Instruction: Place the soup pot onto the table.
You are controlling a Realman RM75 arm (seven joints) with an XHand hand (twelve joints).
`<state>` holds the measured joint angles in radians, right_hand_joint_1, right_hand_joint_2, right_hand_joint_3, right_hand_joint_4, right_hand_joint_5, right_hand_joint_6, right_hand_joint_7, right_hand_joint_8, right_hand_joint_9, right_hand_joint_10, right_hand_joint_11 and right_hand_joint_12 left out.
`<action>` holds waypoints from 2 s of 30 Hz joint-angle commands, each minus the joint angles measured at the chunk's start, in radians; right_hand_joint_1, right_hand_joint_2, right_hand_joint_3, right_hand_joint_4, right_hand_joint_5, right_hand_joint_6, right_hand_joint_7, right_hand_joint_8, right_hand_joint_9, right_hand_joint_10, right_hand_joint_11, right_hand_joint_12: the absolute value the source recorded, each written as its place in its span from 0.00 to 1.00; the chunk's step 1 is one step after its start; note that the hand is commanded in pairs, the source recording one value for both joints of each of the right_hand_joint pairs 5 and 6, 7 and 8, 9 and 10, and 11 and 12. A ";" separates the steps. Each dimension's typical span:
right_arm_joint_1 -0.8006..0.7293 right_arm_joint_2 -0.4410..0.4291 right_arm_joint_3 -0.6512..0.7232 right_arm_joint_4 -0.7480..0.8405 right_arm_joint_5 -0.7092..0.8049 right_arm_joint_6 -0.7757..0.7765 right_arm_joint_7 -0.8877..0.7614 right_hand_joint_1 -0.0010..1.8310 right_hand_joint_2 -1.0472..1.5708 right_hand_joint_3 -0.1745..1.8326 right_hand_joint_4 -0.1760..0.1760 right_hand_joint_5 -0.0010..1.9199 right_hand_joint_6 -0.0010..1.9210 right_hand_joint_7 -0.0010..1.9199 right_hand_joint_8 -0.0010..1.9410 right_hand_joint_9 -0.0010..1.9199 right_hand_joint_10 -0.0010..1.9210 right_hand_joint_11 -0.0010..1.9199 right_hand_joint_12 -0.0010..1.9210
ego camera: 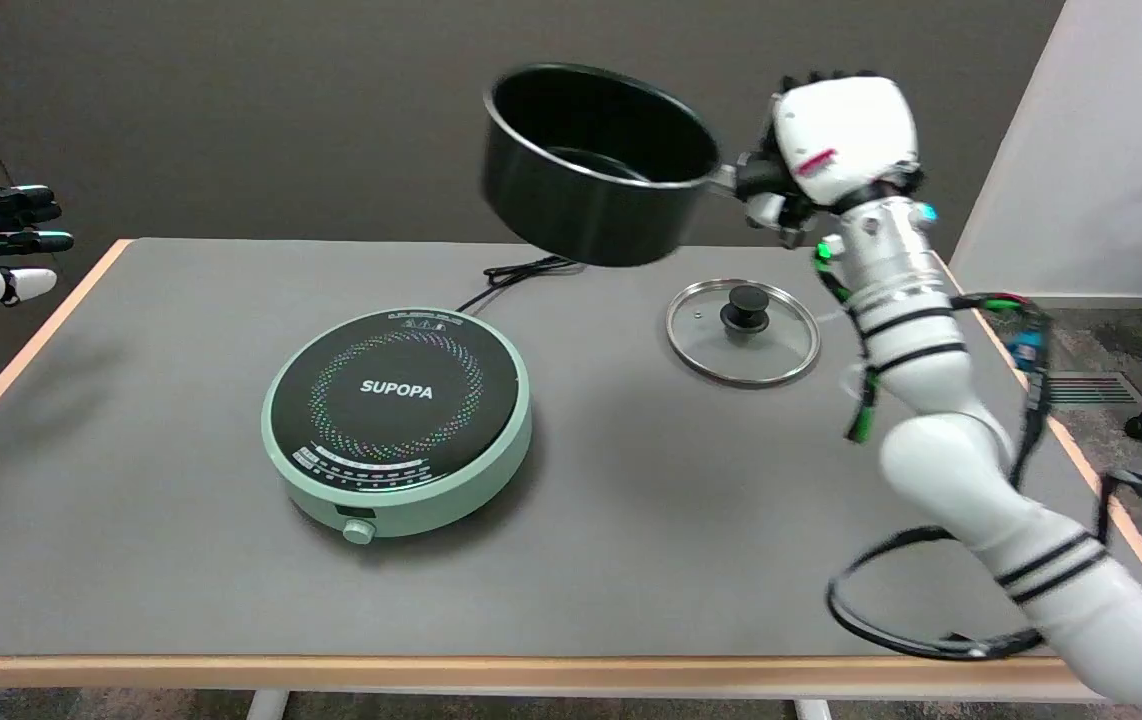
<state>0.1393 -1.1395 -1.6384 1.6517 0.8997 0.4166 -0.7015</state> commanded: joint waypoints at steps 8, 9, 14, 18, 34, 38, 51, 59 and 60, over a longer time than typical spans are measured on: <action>-0.556 0.063 0.431 0.211 -0.128 0.056 0.199 0.51 0.91 0.51 0.28 0.95 0.95 0.95 0.94 0.95 0.95 0.95 0.95; -0.571 0.056 0.432 0.211 -0.140 0.070 0.215 0.51 0.91 0.51 0.28 0.96 0.95 0.96 0.94 0.96 0.95 0.96 0.95; -0.644 0.030 0.415 0.209 -0.206 0.174 0.248 0.51 0.91 0.50 0.28 0.96 0.96 0.96 0.95 0.96 0.96 0.96 0.96; -0.702 -0.009 0.396 0.191 -0.245 0.247 0.248 0.51 0.92 0.49 0.28 0.96 0.96 0.96 0.95 0.96 0.96 0.96 0.96; -0.713 -0.037 0.206 -0.054 -0.256 0.522 0.248 0.50 0.92 0.47 0.28 0.96 0.96 0.96 0.95 0.96 0.96 0.96 0.96; -0.678 -0.033 0.177 -0.105 -0.232 0.504 0.248 0.50 0.92 0.46 0.28 0.96 0.96 0.96 0.95 0.96 0.96 0.96 0.96; -0.563 -0.004 0.103 -0.233 -0.171 0.499 0.248 0.50 0.92 0.45 0.28 0.96 0.96 0.96 0.95 0.96 0.96 0.96 0.96; -0.514 -0.005 0.034 -0.309 -0.180 0.534 0.248 0.50 0.92 0.45 0.28 0.96 0.96 0.96 0.95 0.96 0.96 0.96 0.96; -0.513 -0.007 0.028 -0.316 -0.180 0.544 0.248 0.50 0.92 0.45 0.28 0.96 0.96 0.96 0.95 0.96 0.96 0.96 0.96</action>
<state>-0.4576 -1.1491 -1.4986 1.4840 0.7104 0.8990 -0.4576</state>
